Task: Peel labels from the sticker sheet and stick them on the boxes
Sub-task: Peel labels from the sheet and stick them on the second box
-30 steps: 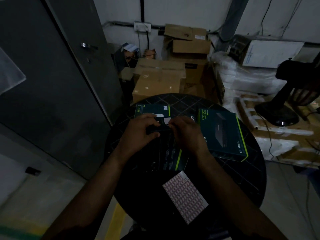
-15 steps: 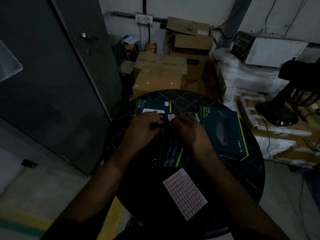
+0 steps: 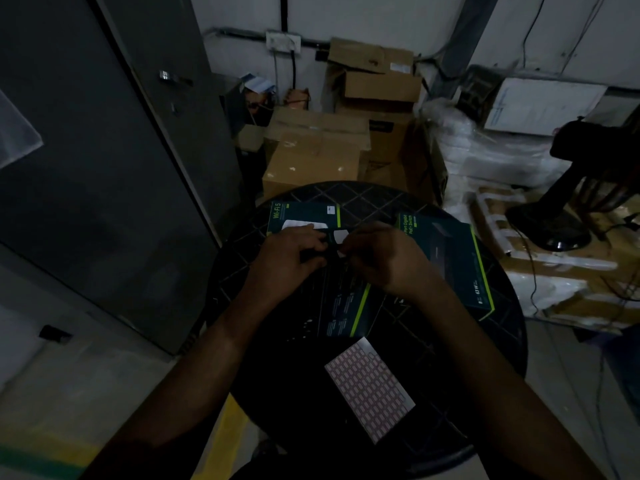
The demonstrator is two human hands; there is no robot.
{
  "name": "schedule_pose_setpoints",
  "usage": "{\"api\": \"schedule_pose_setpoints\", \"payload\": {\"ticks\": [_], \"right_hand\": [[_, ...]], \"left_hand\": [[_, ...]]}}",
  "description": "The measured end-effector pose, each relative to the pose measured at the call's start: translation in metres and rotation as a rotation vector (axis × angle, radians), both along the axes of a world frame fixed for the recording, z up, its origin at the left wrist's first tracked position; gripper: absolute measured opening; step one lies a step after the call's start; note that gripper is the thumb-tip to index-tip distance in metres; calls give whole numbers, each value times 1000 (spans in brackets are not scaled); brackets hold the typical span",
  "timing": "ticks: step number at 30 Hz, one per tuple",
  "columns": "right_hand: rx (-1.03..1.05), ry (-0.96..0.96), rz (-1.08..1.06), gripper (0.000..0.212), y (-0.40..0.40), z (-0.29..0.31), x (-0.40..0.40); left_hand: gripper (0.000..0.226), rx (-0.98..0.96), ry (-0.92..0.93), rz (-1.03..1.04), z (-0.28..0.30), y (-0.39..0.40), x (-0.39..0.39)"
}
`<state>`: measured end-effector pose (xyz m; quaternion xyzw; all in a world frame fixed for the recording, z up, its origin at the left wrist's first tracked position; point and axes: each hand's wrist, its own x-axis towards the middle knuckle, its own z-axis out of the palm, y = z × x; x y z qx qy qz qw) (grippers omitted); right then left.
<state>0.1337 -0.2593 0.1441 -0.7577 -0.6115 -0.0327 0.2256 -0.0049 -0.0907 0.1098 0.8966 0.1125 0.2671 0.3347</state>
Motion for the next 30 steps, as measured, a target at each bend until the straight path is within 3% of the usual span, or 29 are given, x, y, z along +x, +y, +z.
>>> {"api": "schedule_pose_setpoints", "payload": {"ticks": [4, 6, 9, 13, 15, 16, 19, 21, 30], "right_hand": [[-88, 120, -121, 19, 14, 8, 9], [-162, 93, -149, 8, 19, 10, 10], [-175, -14, -134, 9, 21, 6, 11], [65, -262, -27, 9, 22, -10, 2], [205, -343, 30, 20, 20, -16, -4], [253, -332, 41, 22, 19, -20, -2], [358, -18, 21, 6, 9, -28, 10], [385, 101, 22, 8, 4, -30, 15], [368, -42, -150, 8, 13, -49, 2]], "left_hand": [[32, -6, 0, -6, -2, 1, 0], [33, -3, 4, -10, -2, 2, 0], [32, 5, 21, -3, -1, 3, 1], [29, 31, -9, -16, 1, 2, 1], [28, 16, -22, -24, 2, 2, 0], [28, 7, -21, -19, 3, 2, 0], [31, -21, -15, -4, 2, 2, 0], [30, -8, -19, -2, 1, 1, 1], [29, 40, -16, 23, -1, 1, 1]]}}
